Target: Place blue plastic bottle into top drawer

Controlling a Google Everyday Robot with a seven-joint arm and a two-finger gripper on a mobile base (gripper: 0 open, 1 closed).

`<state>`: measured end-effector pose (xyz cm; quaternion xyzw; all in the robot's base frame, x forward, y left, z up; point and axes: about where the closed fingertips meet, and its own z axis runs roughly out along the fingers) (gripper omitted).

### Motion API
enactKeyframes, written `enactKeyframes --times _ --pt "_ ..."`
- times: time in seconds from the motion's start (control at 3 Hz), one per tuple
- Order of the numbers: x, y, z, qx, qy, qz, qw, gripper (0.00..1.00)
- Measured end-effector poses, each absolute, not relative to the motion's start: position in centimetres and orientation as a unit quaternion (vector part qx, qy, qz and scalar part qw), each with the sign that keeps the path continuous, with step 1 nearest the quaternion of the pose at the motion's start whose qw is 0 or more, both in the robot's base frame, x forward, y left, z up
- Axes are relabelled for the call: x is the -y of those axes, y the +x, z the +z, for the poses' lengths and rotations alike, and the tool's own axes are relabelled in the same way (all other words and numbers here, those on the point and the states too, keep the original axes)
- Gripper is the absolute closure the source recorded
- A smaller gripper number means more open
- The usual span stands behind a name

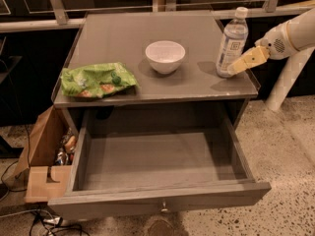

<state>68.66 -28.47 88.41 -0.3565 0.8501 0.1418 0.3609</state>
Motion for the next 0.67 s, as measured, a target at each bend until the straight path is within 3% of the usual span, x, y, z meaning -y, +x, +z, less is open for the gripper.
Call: enactKeyframes --times 0.67 --pt "24.8 69.5 88.0 -0.84 -0.38 0.167 0.351 0.0"
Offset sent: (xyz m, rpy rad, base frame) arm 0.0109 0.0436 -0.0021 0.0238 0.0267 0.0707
